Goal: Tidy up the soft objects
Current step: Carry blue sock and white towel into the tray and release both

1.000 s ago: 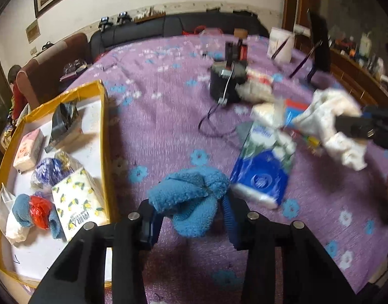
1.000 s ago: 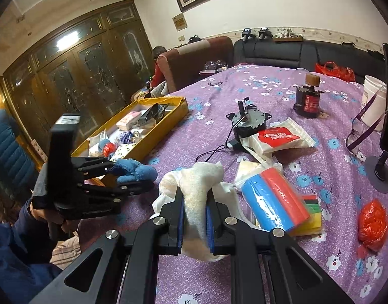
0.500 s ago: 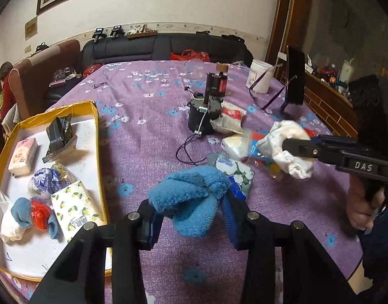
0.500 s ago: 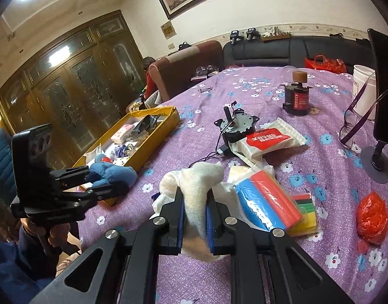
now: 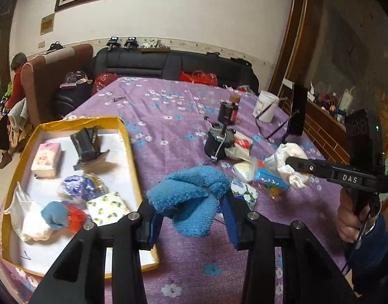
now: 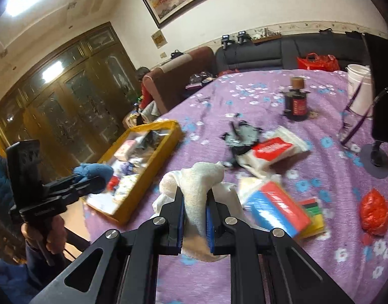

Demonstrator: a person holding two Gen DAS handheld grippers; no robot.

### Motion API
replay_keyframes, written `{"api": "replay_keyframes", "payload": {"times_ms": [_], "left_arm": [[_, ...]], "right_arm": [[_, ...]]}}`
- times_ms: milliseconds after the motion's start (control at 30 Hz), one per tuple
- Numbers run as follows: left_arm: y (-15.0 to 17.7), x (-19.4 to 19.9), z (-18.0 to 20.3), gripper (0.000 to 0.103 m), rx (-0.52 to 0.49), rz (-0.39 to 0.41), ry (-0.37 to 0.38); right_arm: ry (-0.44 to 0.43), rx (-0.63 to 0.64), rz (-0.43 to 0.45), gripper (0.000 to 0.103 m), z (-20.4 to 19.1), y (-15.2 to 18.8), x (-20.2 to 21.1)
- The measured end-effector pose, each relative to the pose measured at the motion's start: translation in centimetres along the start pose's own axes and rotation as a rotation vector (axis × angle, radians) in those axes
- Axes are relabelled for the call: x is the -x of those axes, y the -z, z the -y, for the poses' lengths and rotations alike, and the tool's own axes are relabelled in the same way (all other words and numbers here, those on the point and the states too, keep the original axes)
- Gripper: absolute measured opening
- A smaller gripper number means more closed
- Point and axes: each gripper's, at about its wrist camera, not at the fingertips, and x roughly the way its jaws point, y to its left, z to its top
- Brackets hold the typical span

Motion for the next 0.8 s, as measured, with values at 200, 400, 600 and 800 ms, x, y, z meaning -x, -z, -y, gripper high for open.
{"api": "replay_keyframes", "payload": {"times_ms": [200,400,600,800], "left_arm": [[0.2,1.9,-2.4,0.041,0.035,0.029,-0.015],[0.3,3.6,-5.7,0.041,0.088,0.06,-0.056],[-0.4,3.0,-9.9,0.041,0.134,0.06,-0.139],[-1.3,0.3,-14.4,0.041,0.175,0.023,-0.207]], "right_arm": [[-0.075,0.038,-0.032,0.016,-4.7,-0.7,-2.1],[-0.12,0.076,-0.063,0.016,-9.3,-2.3,-5.0],[-0.134,0.078,-0.117,0.016,-12.6,-4.9,-10.1],[-0.11,0.052,-0.184,0.016,-14.8,-8.5,-16.9]]}}
